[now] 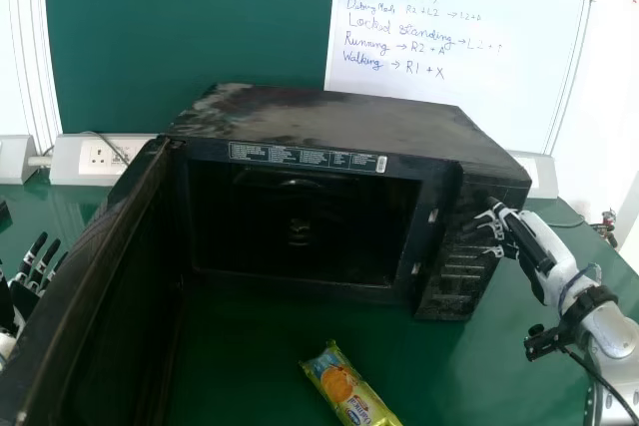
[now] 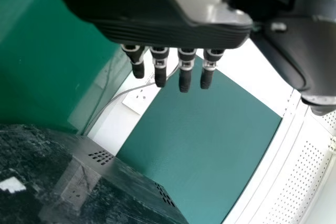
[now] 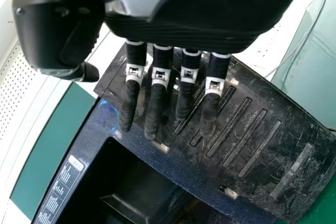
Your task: Put biscuit inside oven
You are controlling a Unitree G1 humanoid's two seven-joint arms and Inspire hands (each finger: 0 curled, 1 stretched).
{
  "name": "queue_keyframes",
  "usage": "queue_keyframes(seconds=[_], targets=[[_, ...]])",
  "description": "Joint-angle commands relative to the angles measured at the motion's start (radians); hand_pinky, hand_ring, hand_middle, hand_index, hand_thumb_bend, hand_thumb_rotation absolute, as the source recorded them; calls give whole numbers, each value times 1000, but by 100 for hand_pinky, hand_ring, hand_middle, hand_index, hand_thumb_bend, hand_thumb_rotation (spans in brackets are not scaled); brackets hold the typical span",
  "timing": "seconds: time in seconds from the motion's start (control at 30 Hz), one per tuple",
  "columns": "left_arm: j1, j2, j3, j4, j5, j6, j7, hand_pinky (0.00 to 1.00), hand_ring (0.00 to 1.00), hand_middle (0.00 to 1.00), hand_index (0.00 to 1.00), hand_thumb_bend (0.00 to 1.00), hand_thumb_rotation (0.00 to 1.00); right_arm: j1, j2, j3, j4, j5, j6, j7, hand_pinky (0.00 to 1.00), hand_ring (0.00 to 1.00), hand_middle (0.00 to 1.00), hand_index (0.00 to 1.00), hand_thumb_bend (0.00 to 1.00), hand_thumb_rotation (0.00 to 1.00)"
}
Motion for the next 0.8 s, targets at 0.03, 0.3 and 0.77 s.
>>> queue_keyframes(seconds=[0.03, 0.3, 0.77], targets=[[-7, 7, 3, 7, 5, -13, -15, 89, 95, 97, 100, 89, 41, 0, -12, 6, -3, -2, -6, 8, 46, 50, 53, 49, 52, 14], [-1, 5, -1, -1, 16, -20, -16, 89, 94, 96, 100, 88, 41, 6, -21, 3, -23, -3, 2, 17, 46, 50, 54, 49, 52, 14], [6, -7, -4, -20, 11, -19, -7, 88, 94, 96, 100, 87, 41, 52, -117, 20, -204, -26, -26, 119, 44, 53, 59, 64, 84, 21]])
